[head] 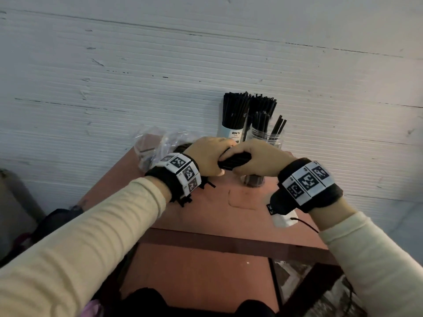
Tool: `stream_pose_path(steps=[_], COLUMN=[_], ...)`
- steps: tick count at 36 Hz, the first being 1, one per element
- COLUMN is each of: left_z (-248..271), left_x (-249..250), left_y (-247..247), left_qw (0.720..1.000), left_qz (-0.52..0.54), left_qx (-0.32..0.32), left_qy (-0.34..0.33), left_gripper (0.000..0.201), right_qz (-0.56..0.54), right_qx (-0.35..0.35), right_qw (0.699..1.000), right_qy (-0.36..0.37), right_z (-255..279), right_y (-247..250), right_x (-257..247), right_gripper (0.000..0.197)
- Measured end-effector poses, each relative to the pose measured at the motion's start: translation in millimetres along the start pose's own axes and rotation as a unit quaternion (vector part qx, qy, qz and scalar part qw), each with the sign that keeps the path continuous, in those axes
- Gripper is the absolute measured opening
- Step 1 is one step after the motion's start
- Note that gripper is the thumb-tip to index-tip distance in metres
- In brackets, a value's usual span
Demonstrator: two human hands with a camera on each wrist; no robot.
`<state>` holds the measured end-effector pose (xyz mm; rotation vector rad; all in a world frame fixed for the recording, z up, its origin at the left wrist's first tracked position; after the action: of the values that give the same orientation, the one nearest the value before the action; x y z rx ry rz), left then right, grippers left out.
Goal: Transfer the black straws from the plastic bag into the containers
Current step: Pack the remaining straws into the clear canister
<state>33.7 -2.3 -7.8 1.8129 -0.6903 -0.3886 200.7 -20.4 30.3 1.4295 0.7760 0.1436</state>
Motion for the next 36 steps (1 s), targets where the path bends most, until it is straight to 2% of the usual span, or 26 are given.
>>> stream_pose_path(steps=[2,5,7,9,13,17,19,20,22,24,26,29,31,34,36], left_z=[-4.1,-8.5,-8.9,-10.2,-16.8,-20.9,-21.2,-20.2,-19.0,-17.2,-14.8,-12.4,-12.0,-11.1,-10.8], left_x=[6.8,13.3,17.8,21.4,38.3,55.6,61.9,65.3,68.4,66.5,65.4,66.4,68.0,68.2,65.8], left_y=[-4.3,-4.3,-2.6,-2.3,-2.3,-9.5,-15.8,-17.7,-24.5,-31.8,-35.3,-32.7,-29.8,-27.5,-30.6], left_qw=[0.999,0.996,0.991,0.979,0.955,0.918,0.892,0.881,0.861,0.84,0.825,0.816,0.817,0.817,0.82], left_qz=[0.01,0.052,0.105,0.174,0.262,0.367,0.423,0.445,0.483,0.514,0.533,0.545,0.544,0.544,0.537], left_qx=[0.035,0.069,0.078,0.099,0.122,0.132,0.14,0.139,0.135,0.136,0.14,0.143,0.14,0.137,0.138], left_qy=[-0.001,0.015,0.025,0.045,0.07,0.065,0.075,0.079,0.089,0.106,0.124,0.13,0.126,0.133,0.142], left_gripper=[0.041,0.03,0.028,0.009,0.027,0.026,0.026,0.026,0.024,0.025,0.036,0.056,0.06,0.053,0.036], right_qz=[-0.02,-0.035,-0.06,-0.095,-0.148,-0.198,-0.195,-0.185,-0.134,-0.058,-0.009,-0.009,-0.03,-0.037,-0.032], right_qx=[0.015,0.052,0.085,0.126,0.269,0.386,0.414,0.417,0.397,0.338,0.283,0.281,0.295,0.325,0.318], right_qw=[1.0,0.998,0.995,0.987,0.951,0.897,0.884,0.884,0.904,0.937,0.957,0.958,0.952,0.941,0.944], right_qy=[0.008,0.014,0.009,0.008,0.048,0.086,0.098,0.098,0.085,0.063,0.056,0.063,0.074,0.084,0.08], right_z=[9.7,23.0,31.1,38.2,42.6,39.9,37.1,35.3,29.6,23.5,18.8,16.8,16.7,15.6,14.3], right_y=[5.9,15.8,25.8,37.5,53.2,55.6,53.6,51.9,45.7,34.0,19.5,11.6,14.1,16.8,14.3], right_x=[3.2,8.9,12.9,14.9,9.8,-4.1,-9.8,-11.8,-12.7,-10.7,-6.5,-3.3,-4.2,-4.9,-4.1], right_gripper=[0.04,0.043,0.043,0.04,0.034,0.038,0.037,0.036,0.03,0.03,0.031,0.029,0.029,0.03,0.029])
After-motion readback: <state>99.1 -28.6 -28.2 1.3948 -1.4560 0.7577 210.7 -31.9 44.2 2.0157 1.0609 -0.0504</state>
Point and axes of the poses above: each hand's wrist, its own z-axis away from the middle knuckle, its own y-axis out of the back of the hand, x = y × z, the point moved 1 cm from there along -z, towards the middle knuckle, and after that the axes turned 9 degrees about -y, right-handed, at the moved point
